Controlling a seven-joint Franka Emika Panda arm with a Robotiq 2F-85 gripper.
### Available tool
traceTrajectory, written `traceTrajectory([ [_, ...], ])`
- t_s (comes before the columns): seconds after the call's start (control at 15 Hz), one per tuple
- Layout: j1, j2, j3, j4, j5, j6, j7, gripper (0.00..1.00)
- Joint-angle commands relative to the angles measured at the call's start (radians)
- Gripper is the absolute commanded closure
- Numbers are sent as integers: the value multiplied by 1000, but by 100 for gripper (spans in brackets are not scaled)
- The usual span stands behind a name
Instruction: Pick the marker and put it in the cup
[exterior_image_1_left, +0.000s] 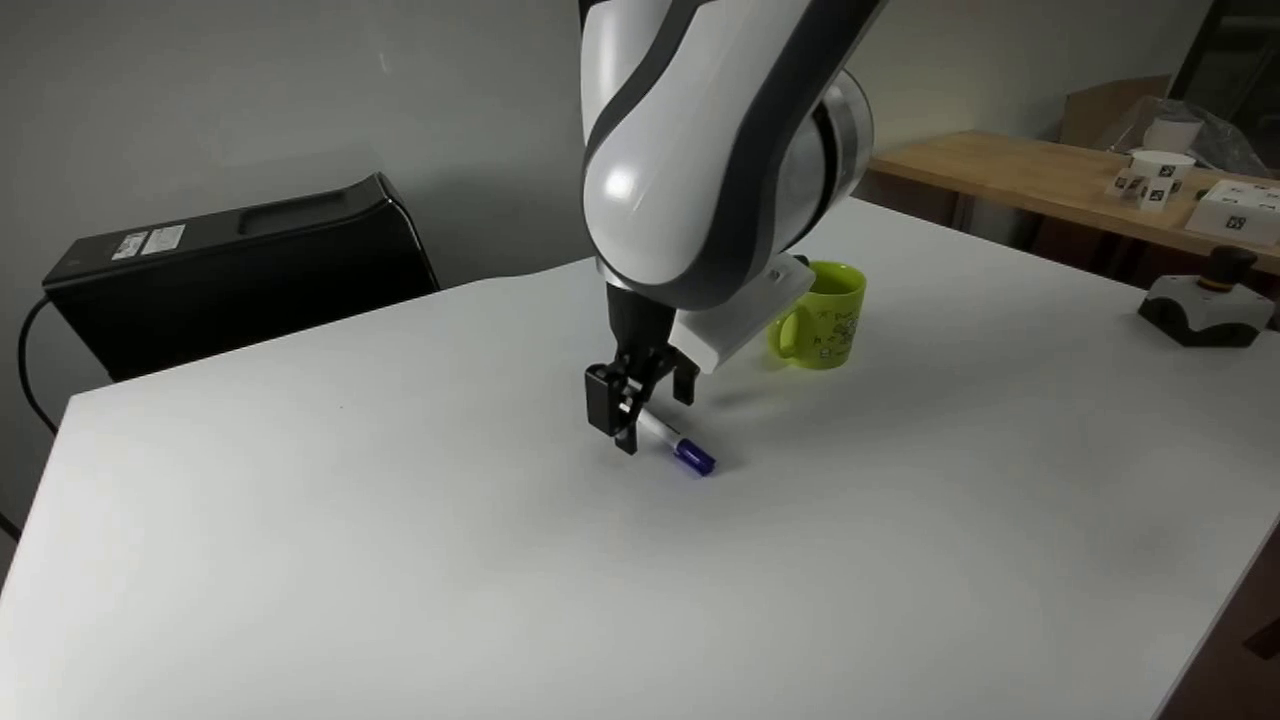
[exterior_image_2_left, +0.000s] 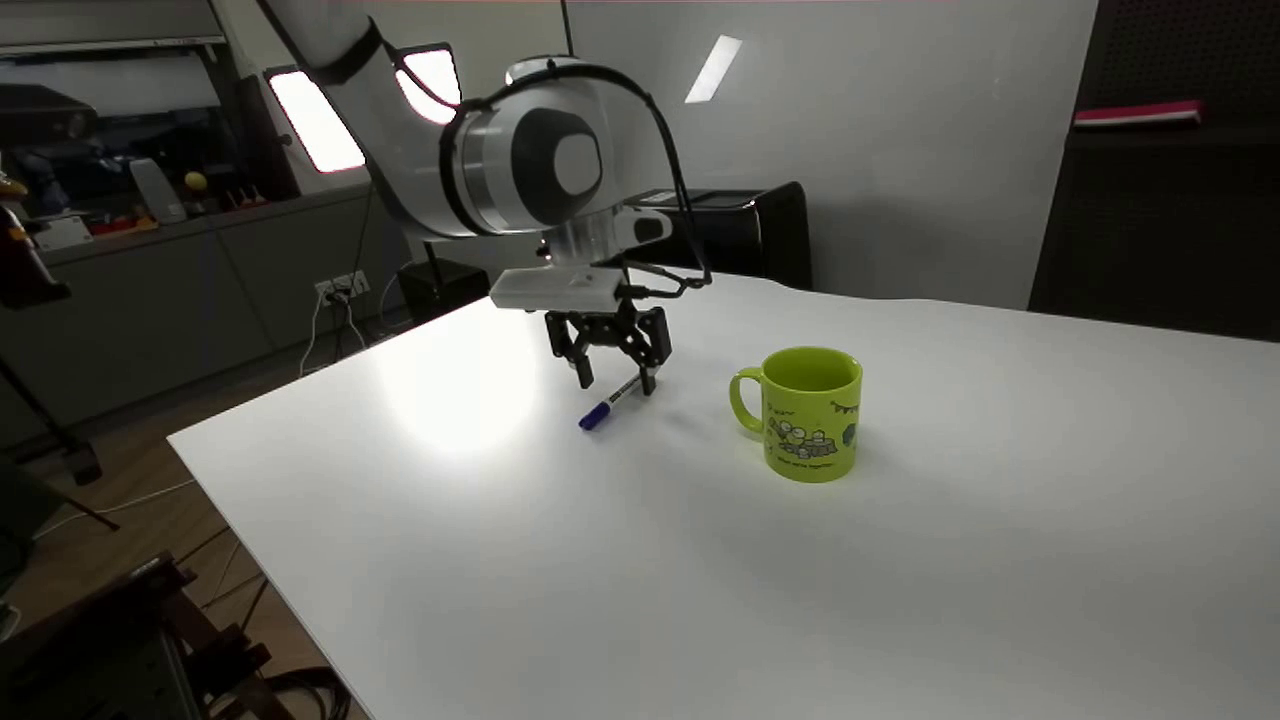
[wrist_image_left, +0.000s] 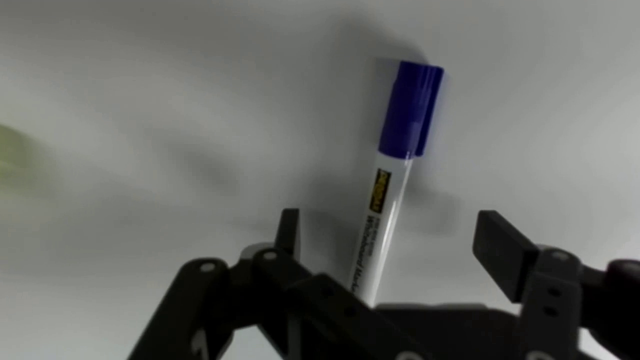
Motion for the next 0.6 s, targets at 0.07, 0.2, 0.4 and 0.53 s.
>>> traceTrajectory([
  [0.07,10,34,-12,57,-12,-33,43,49],
  [0.2,7,39,-11,62,-9,-36,41,61],
  [0.4,3,40,-10,69,-6,-44,41,82],
  [0.53,-6,42,-6,77,-1,-63,37,95],
])
